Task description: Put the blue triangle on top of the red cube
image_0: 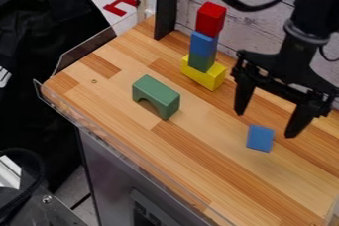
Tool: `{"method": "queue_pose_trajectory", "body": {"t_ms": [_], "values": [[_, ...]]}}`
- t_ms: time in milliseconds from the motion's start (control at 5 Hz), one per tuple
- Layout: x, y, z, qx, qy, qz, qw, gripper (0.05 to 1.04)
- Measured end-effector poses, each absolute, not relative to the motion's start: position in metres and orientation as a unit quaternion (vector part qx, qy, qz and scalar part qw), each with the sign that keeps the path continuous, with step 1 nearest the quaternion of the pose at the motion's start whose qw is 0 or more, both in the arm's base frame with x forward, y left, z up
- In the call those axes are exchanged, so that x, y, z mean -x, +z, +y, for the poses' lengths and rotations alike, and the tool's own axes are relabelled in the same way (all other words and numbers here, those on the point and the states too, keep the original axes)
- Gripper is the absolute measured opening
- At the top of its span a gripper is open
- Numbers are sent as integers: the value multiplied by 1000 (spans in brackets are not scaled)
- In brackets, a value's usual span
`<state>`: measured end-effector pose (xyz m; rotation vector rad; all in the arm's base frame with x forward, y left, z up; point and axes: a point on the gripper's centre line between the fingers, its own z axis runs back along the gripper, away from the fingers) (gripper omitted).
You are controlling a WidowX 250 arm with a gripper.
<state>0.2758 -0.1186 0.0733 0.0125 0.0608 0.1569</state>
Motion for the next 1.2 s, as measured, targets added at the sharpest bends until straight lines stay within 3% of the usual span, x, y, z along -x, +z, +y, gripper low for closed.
{"method": "queue_pose_trajectory", "body": {"t_ms": [200,600,1200], "values": [[-283,55,-127,25,107,35,993,999],[-286,23,-119,17,131,63,989,999],[-296,23,-107,19,152,49,987,999]]}}
